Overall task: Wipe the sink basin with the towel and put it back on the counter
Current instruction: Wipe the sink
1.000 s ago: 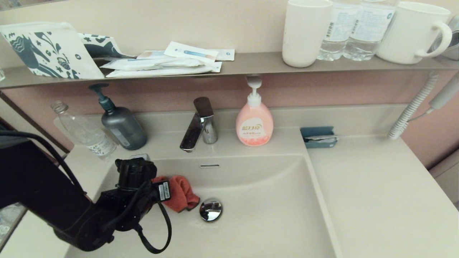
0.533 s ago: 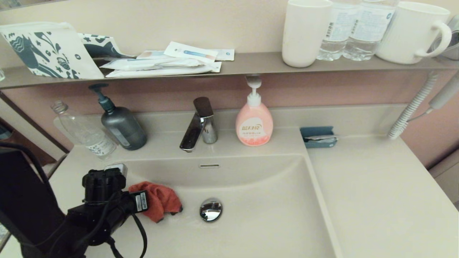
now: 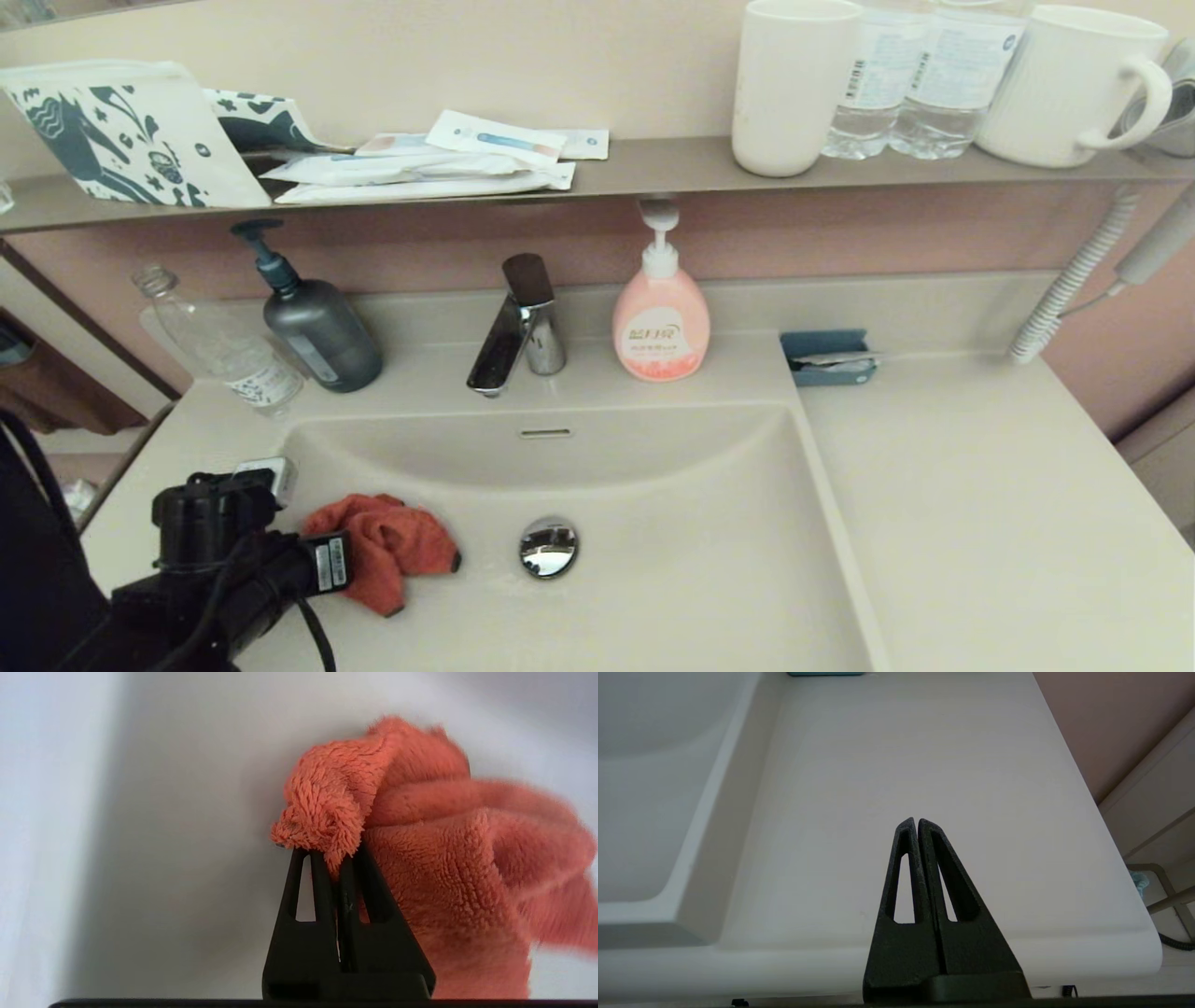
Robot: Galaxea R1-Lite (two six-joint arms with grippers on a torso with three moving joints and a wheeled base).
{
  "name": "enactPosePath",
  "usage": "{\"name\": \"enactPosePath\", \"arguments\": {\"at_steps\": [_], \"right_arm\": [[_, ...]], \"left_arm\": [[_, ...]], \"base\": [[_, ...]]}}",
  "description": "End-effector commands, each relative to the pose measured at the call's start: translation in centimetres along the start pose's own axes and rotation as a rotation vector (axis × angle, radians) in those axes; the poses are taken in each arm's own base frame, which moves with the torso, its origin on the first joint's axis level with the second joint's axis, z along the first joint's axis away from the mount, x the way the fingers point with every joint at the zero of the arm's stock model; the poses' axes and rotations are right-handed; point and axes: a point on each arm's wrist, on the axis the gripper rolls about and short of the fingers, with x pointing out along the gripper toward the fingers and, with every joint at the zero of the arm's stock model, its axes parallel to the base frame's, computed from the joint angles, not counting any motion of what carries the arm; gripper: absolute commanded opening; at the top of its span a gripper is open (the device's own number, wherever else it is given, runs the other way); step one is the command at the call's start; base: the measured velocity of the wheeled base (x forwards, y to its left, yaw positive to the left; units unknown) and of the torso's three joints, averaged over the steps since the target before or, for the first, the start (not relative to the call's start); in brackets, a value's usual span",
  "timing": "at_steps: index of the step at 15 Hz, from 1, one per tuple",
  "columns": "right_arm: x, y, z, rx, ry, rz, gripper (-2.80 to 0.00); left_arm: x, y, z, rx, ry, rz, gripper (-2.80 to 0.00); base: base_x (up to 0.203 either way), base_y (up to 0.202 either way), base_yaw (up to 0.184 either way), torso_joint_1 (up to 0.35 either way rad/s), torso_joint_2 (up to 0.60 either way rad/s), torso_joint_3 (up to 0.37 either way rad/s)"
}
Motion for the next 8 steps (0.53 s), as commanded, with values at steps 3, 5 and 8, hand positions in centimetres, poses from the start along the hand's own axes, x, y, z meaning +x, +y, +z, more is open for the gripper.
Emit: {"name": "enactPosePath", "arguments": {"at_steps": [3,5,8], "right_arm": [[0.0,0.0,0.0,0.0,0.001,0.001,-2.8],[0.0,0.0,0.0,0.0,0.001,0.001,-2.8],[0.0,0.0,0.0,0.0,0.001,0.001,-2.8]], "left_arm": [[-2.1,-1.5,-2.5,0.038,0.079,-0.075,-2.8],[-2.6,-2.8,-3.6,0.054,0.116,-0.099,-2.8],[-2.2,-5.5,-4.7,0.083,0.129,-0.101,-2.8]], "base": [[0.0,0.0,0.0,0.0,0.0,0.0],[0.0,0.0,0.0,0.0,0.0,0.0],[0.0,0.0,0.0,0.0,0.0,0.0]]}}
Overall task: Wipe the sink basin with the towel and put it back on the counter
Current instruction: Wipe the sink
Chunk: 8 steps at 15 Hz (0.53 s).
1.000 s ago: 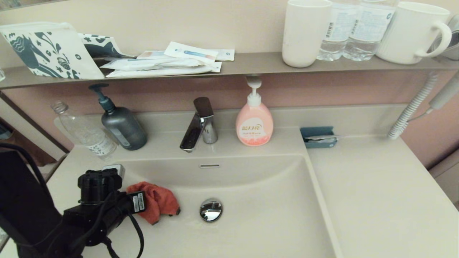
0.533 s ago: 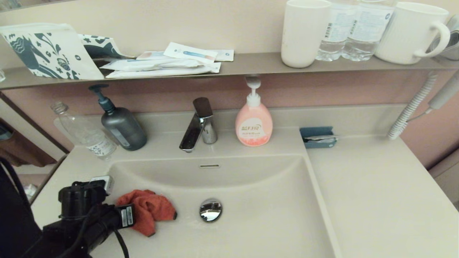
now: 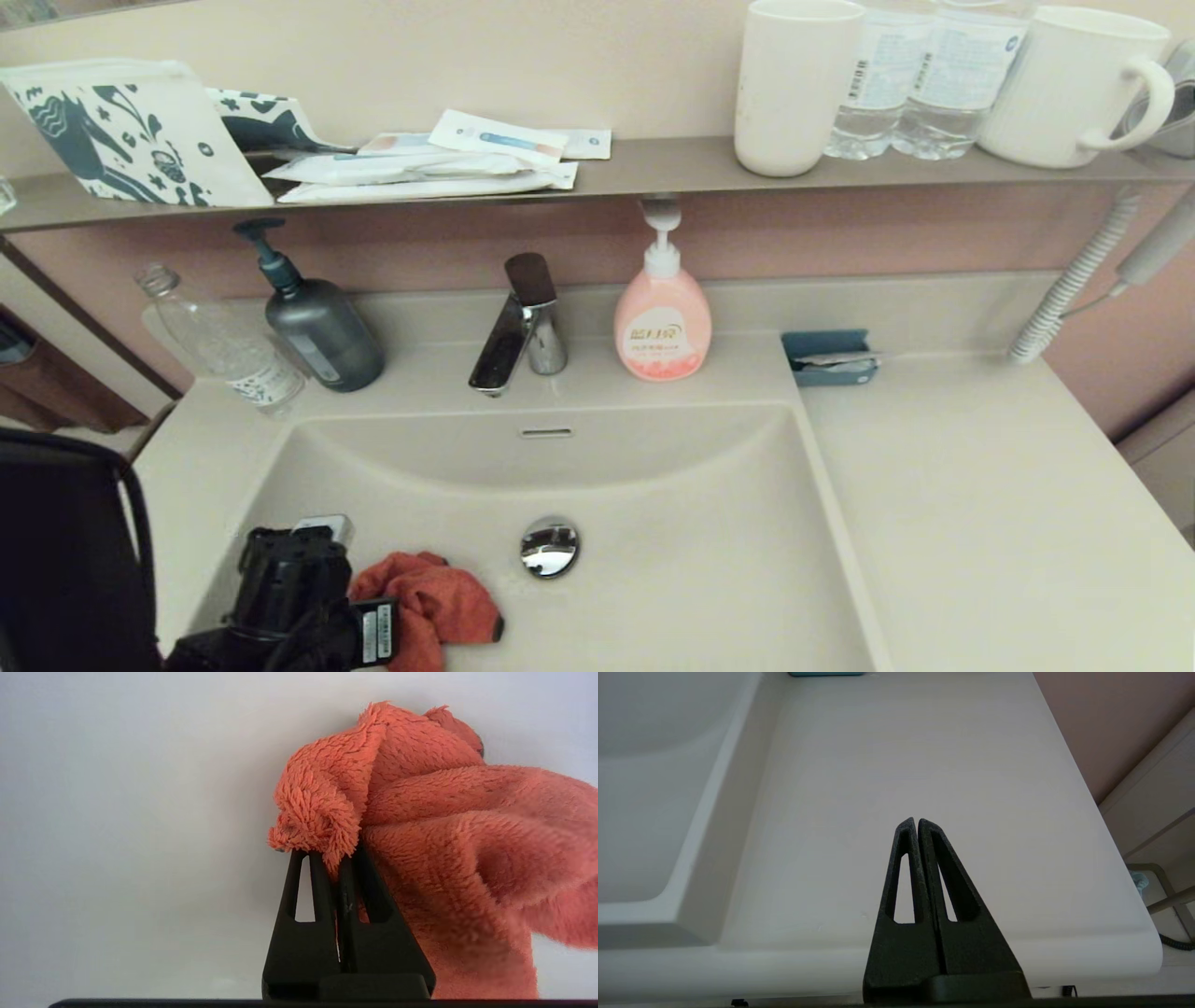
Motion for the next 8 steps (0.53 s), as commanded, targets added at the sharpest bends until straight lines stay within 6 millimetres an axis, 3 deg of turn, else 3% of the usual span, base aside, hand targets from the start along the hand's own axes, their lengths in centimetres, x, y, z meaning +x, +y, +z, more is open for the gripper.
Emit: {"name": "enactPosePath", "arguments": {"at_steps": [1,4,8], "right_arm": [[0.0,0.0,0.0,-0.001,0.001,0.001,-2.8],[0.0,0.0,0.0,-0.001,0.001,0.001,-2.8],[0.0,0.0,0.0,-0.001,0.001,0.001,-2.8]], "left_arm": [[0.9,-1.9,-0.6,0.035,0.014,-0.016,-2.8],[2.3,-3.8,0.5,0.016,-0.037,-0.021,-2.8],[2.8,-4.5,1.8,0.033,-0.085,-0.033,-2.8]], "base": [[0.0,0.0,0.0,0.0,0.0,0.0],[0.0,0.0,0.0,0.0,0.0,0.0],[0.0,0.0,0.0,0.0,0.0,0.0]]}}
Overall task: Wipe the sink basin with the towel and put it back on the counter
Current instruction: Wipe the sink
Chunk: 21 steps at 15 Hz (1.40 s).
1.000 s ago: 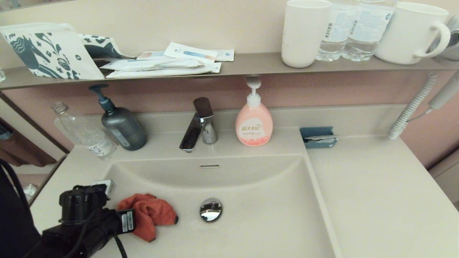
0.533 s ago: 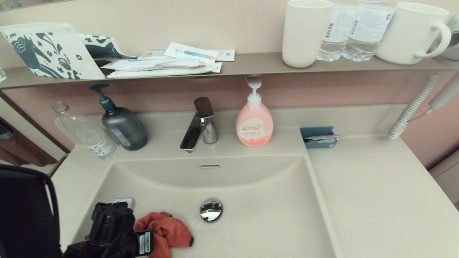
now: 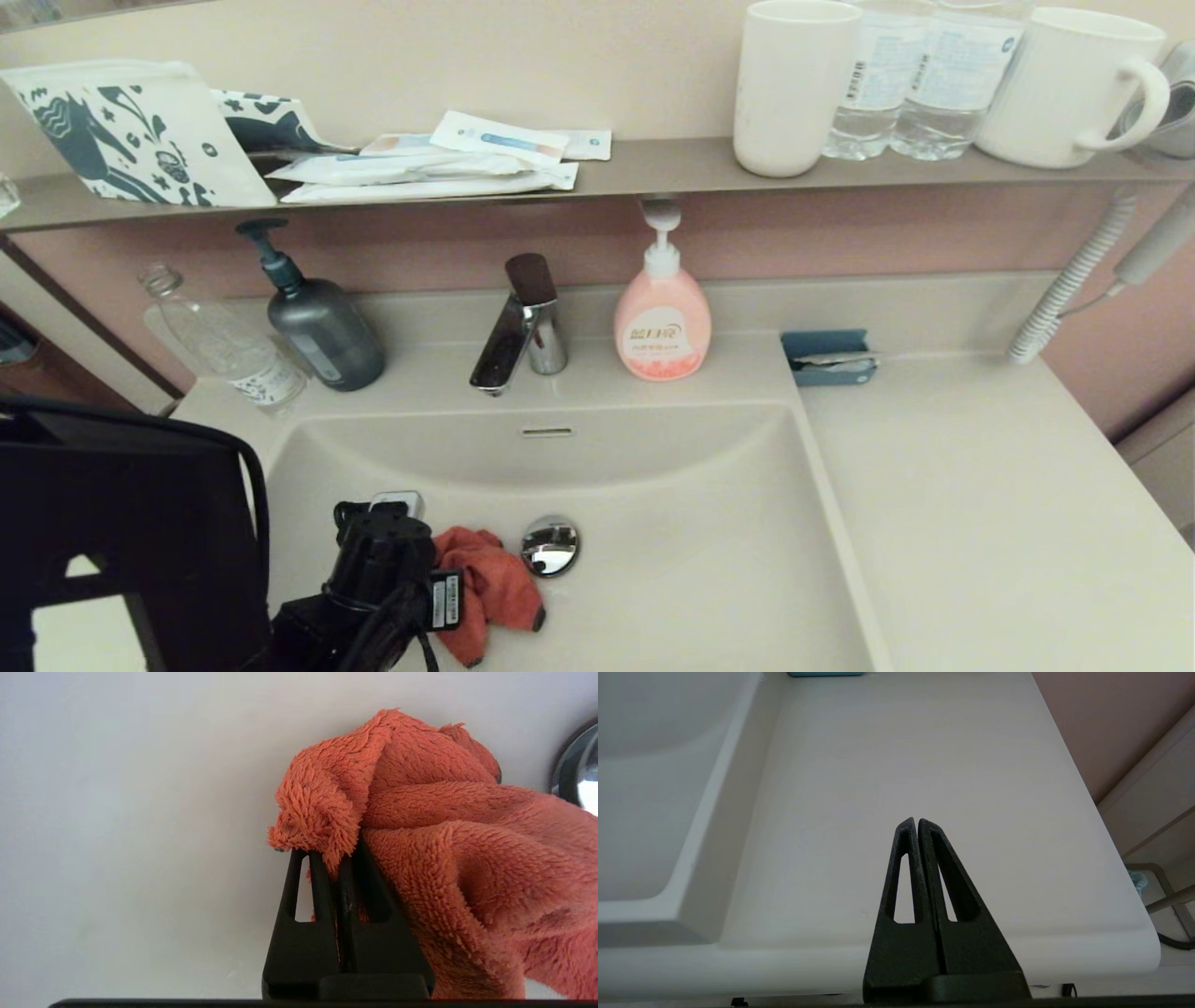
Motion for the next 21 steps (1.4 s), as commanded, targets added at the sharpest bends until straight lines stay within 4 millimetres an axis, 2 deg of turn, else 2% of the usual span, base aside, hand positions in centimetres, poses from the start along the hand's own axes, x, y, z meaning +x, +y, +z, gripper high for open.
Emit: {"name": "enactPosePath", "arguments": {"at_steps": [1,10,14,16,21], "right_arm": [[0.0,0.0,0.0,0.0,0.0,0.001,-2.8],[0.0,0.0,0.0,0.0,0.001,0.001,-2.8],[0.0,0.0,0.0,0.0,0.0,0.001,-2.8],[0.0,0.0,0.0,0.0,0.001,0.001,-2.8],[0.0,0.0,0.0,0.0,0.001,0.001,-2.8]], "left_arm": [[0.4,-0.3,0.5,-0.003,-0.023,-0.003,-2.8],[0.9,-1.6,3.9,0.01,-0.149,-0.036,-2.8],[1.1,-1.6,3.9,0.014,-0.149,-0.036,-2.8],[1.4,-0.9,3.9,0.007,-0.142,-0.015,-2.8],[2.3,3.4,5.0,0.032,-0.133,0.051,-2.8]], "base": [[0.0,0.0,0.0,0.0,0.0,0.0],[0.0,0.0,0.0,0.0,0.0,0.0],[0.0,0.0,0.0,0.0,0.0,0.0],[0.0,0.0,0.0,0.0,0.0,0.0],[0.0,0.0,0.0,0.0,0.0,0.0]]}}
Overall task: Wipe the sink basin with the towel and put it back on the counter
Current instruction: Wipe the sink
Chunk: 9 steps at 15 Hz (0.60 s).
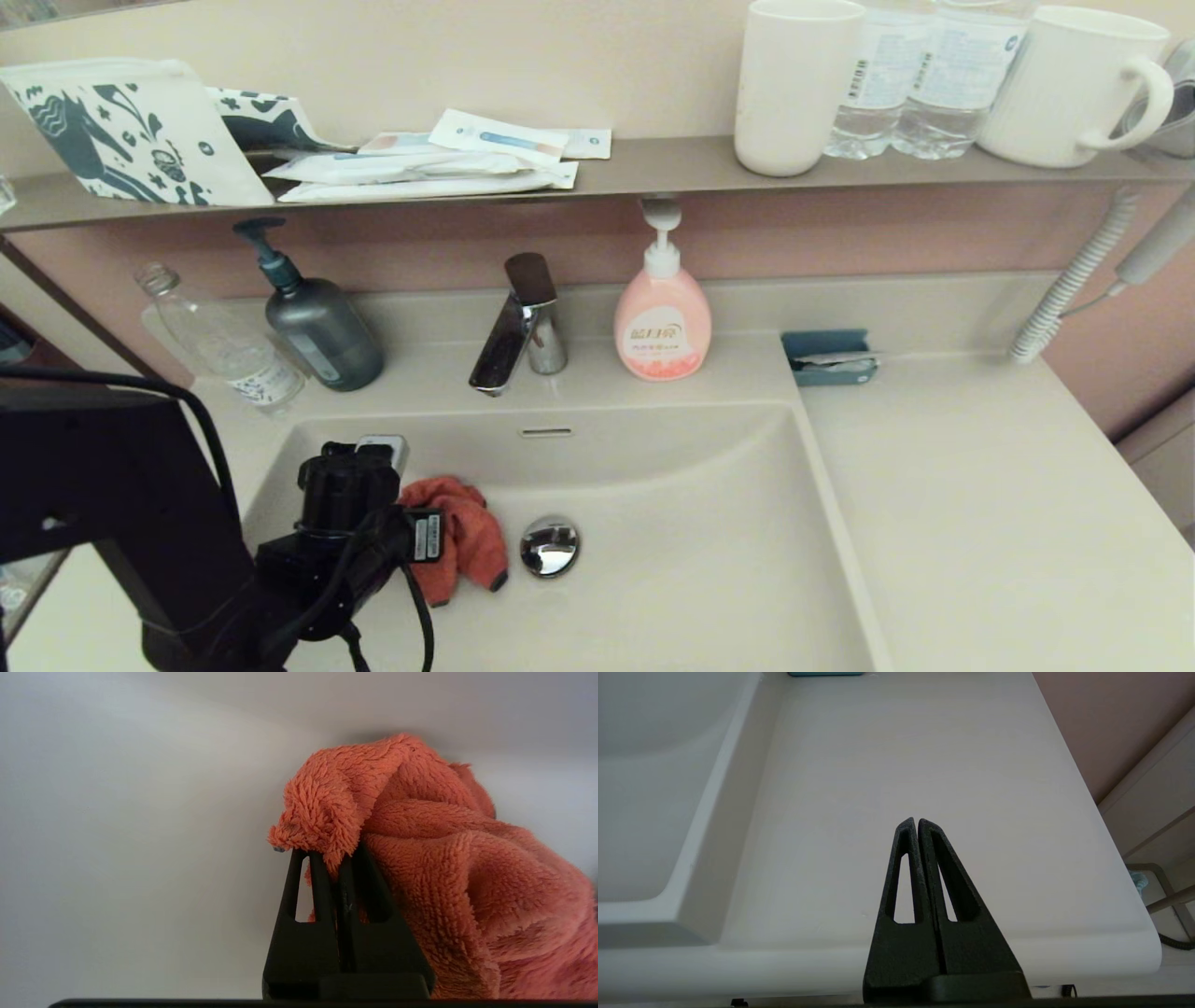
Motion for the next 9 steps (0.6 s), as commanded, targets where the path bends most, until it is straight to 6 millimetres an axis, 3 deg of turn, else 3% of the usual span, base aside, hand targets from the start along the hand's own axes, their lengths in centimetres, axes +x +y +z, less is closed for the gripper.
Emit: {"name": "enactPosePath", "arguments": {"at_steps": [1,5,9], "right_arm": [[0.0,0.0,0.0,-0.001,0.001,0.0,-2.8],[0.0,0.0,0.0,-0.001,0.001,0.0,-2.8],[0.0,0.0,0.0,-0.001,0.001,0.0,-2.8]], "left_arm": [[0.0,1.8,0.2,-0.014,-0.001,0.037,-2.8],[-0.2,6.2,0.5,-0.001,-0.002,0.073,-2.8],[-0.8,8.4,1.4,0.029,-0.042,0.089,-2.8]], "base": [[0.0,0.0,0.0,0.0,0.0,0.0],[0.0,0.0,0.0,0.0,0.0,0.0],[0.0,0.0,0.0,0.0,0.0,0.0]]}}
